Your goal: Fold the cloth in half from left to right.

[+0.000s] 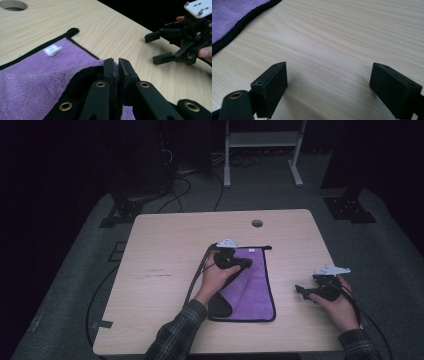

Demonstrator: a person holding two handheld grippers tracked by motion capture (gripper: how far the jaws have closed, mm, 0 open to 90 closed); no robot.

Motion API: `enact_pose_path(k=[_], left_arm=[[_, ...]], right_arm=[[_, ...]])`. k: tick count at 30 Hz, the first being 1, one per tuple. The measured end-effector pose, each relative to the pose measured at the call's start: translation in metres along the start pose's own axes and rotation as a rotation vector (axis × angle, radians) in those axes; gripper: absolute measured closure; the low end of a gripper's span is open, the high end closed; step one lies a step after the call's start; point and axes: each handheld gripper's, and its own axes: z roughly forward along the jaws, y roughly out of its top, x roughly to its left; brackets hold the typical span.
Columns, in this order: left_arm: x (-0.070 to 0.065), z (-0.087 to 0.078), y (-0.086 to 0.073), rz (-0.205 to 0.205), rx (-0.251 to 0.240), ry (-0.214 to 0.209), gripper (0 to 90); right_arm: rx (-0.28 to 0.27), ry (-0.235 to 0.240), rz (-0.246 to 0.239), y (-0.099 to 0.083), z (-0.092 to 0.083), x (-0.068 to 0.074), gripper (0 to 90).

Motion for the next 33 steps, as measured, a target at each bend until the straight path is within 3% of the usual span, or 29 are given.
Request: enact_pose_path(k=[7, 19, 24, 26, 27, 28, 31, 33], left_arm=[[-0.008, 0.024, 0.003, 0.004, 0.02, -0.025, 85.1], [-0.009, 0.057, -0.007, 0.019, 0.126, -0.022, 82.7], [-0.01, 0.047, -0.003, 0.044, 0.082, -0.034, 71.5], [-0.01, 0.04, -0.001, 0.061, 0.071, -0.02, 65.0], [-0.01, 0.035, -0.001, 0.07, 0.067, -0.011, 57.0], [-0.009, 0.03, -0.001, 0.079, 0.066, -0.001, 57.0], [-0.005, 0.014, -0.005, 0.089, 0.078, 0.048, 45.0], [-0.003, 0.003, -0.009, 0.096, 0.077, 0.064, 43.7]], right_arm=[[0.0, 0.001, -0.001, 0.0, 0.0, 0.0, 13.8], [0.0, 0.003, -0.004, 0.001, 0.001, -0.001, 13.5], [-0.001, 0.004, -0.004, 0.001, 0.001, -0.001, 13.5], [0.0, 0.003, -0.004, 0.001, 0.001, -0.001, 13.5], [0.0, 0.003, -0.004, 0.001, 0.001, -0.001, 13.5], [0.0, 0.003, -0.004, 0.001, 0.001, -0.001, 13.5], [0.0, 0.003, -0.003, 0.001, 0.001, -0.001, 13.5], [0.002, 0.011, -0.009, 0.001, 0.001, -0.002, 11.1]])
